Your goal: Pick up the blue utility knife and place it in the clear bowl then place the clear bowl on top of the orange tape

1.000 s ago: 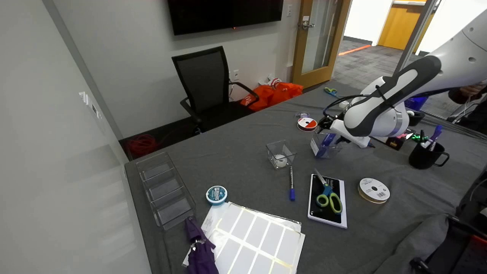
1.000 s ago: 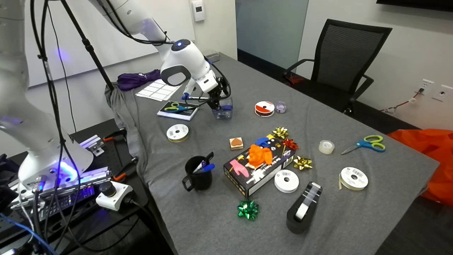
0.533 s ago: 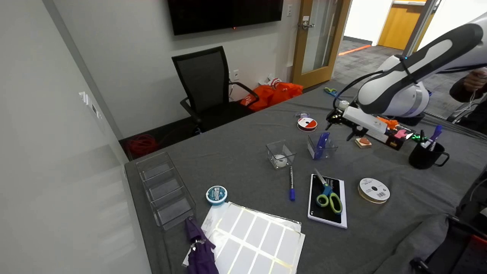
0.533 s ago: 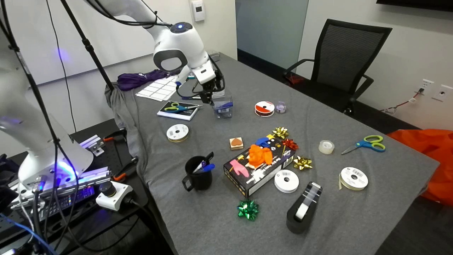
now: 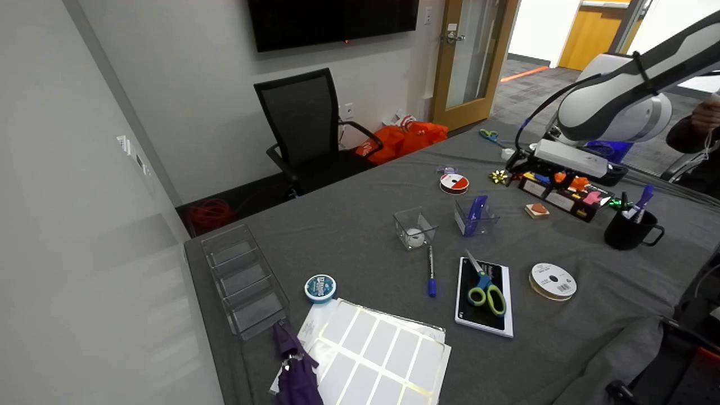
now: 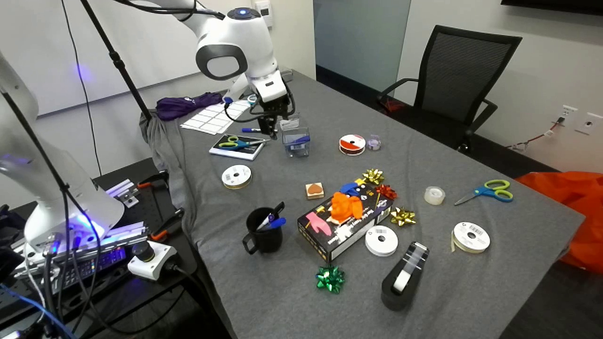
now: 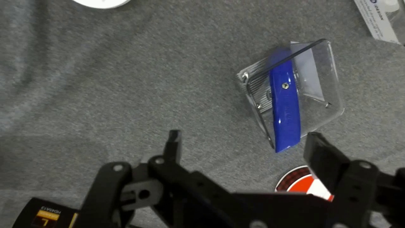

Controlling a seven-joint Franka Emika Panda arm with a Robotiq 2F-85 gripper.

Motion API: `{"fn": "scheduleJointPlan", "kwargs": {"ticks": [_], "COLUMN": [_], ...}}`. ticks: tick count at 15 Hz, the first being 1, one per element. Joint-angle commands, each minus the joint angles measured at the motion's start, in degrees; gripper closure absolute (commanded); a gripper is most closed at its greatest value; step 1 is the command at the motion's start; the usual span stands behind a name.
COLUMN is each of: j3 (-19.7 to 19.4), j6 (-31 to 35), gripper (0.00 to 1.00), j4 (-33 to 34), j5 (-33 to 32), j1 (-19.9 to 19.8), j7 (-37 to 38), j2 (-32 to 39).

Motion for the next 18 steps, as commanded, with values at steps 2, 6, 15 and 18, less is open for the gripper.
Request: {"fn": "scheduleJointPlan", "kwargs": {"ticks": [2,6,15,18], "j3": [-2.60,-2.58,-2.00,-1.54], "j6": [-6.43,-5.99,-4.26,-3.62], "gripper": [0.00,0.00,0.00,0.00], "j4": [0.90,4.35,9.72,10.80], "j5": [-4.78,-6.77,-6.29,-5.11], "j1": [0.71,1.21,2.27,1.94], "j7": [1.71,4.49,1.35,-0.34], "j2": [-1.77,1.70,10.61,12.98]}}
